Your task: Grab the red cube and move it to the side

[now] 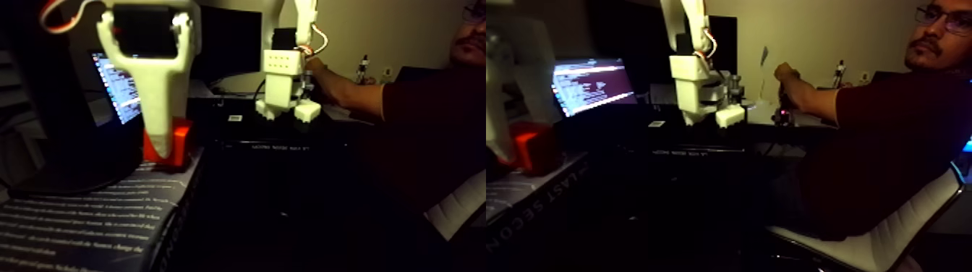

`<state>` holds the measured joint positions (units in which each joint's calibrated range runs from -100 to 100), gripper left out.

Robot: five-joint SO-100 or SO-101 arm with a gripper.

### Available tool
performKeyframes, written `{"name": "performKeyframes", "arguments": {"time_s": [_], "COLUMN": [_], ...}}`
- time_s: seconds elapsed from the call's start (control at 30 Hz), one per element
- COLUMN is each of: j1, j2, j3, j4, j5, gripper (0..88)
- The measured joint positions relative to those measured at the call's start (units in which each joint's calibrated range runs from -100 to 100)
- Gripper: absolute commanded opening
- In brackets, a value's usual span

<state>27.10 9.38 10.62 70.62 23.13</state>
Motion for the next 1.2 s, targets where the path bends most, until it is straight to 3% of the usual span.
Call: {"name": "performKeyframes", "arguments": {"time_s": [0.9,1.2], "j1": [1.7,1.7], "j2": [1.2,1.2], "j3": [0.0,0.0], "j4": [-3.5,-3.5], "j5": [-0.5,1.1], "gripper": [1.3,26.7]}}
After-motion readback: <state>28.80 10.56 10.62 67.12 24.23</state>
